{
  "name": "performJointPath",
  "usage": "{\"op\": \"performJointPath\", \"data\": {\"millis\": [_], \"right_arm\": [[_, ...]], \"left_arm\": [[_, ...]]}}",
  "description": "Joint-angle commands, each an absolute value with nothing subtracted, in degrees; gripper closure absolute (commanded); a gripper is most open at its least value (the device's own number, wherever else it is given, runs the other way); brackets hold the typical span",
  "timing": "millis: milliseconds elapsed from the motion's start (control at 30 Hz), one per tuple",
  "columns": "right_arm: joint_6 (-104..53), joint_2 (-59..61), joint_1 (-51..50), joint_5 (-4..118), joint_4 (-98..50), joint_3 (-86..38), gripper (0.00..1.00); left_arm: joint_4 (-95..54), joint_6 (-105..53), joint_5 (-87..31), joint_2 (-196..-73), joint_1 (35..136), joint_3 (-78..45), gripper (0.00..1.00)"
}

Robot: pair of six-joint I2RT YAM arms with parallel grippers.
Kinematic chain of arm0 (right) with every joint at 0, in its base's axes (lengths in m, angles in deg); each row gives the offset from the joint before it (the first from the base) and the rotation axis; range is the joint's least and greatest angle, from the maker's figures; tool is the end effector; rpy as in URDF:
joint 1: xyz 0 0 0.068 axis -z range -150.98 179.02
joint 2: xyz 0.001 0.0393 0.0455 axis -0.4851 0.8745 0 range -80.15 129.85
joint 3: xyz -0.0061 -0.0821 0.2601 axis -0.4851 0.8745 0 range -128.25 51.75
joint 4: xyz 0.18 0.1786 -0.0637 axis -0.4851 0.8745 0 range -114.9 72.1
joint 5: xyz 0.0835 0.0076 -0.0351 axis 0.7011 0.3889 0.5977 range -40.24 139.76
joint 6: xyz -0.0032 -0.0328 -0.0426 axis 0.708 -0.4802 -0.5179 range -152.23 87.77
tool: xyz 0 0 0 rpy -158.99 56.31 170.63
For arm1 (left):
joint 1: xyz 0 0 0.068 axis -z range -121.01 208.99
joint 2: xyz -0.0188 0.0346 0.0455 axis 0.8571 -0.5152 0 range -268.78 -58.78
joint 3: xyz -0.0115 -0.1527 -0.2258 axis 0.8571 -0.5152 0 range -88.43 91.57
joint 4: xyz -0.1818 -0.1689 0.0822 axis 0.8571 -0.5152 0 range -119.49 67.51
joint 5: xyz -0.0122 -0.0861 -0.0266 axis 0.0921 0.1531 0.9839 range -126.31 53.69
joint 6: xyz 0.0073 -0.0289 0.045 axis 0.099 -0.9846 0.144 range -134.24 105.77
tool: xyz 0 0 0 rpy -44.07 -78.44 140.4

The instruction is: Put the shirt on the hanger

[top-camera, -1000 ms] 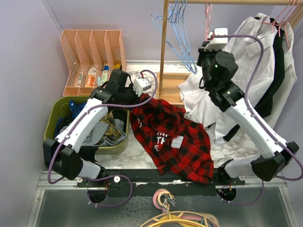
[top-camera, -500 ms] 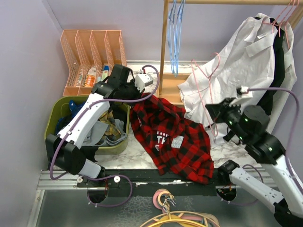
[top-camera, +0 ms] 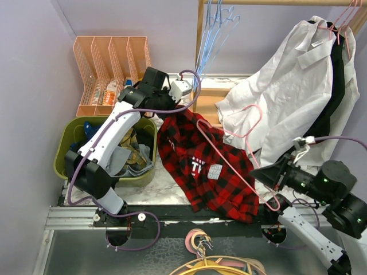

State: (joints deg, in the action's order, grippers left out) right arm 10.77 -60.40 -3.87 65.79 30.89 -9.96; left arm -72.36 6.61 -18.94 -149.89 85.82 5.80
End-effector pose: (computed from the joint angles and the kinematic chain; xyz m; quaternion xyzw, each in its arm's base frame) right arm 0.0102 0.0184 0.3854 -0.0170 0.7839 0.4622 0.4143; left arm 0.2989 -0.1631 0.3720 0.4223 0.8181 -0.1592 0.3565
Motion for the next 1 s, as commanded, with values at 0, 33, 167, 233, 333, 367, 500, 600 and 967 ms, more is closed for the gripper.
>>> {"op": "performJointPath", "data": {"millis": [0, 33, 167, 233, 333, 367, 500, 600, 967], "right_arm": [[13.40, -61.03, -3.24, 76.42, 25.65, -2.82, 0.99], [12.66, -60.26, -3.19, 76.85, 24.76, -1.89, 0.99], [10.09, -57.66, -3.15, 76.01, 18.88, 0.97, 0.99], [8.34, -55.90, -3.15, 74.25, 15.93, 1.68, 0.99], [6.89, -52.89, -3.15, 73.49, 9.94, 3.38, 0.99], [6.87, -52.23, -3.15, 73.32, 7.38, 4.40, 0.99], [6.79, -49.19, -3.15, 72.85, -1.43, 8.35, 0.99], [6.37, -44.80, -3.22, 73.64, -6.42, 9.96, 0.99], [7.34, -38.66, -3.32, 64.42, -19.66, 13.03, 0.99]], "left_arm": [[-74.56, 6.06, -24.95, -151.20, 88.31, 8.75, 1.00], [-74.67, 6.20, -24.87, -151.05, 88.62, 8.78, 1.00], [-76.11, 7.00, -20.10, -149.49, 89.16, 8.56, 1.00], [-77.00, 7.96, -16.92, -148.06, 89.27, 8.04, 1.00], [-77.48, 8.88, -14.96, -146.44, 89.39, 6.94, 1.00], [-77.57, 9.09, -14.44, -146.12, 89.36, 6.60, 1.00], [-78.73, 9.94, -10.27, -145.33, 89.36, 6.06, 1.00], [-79.15, 9.90, -8.07, -145.37, 89.32, 6.94, 1.00], [-84.14, 11.53, 8.19, -146.61, 89.41, 9.20, 1.00]]}}
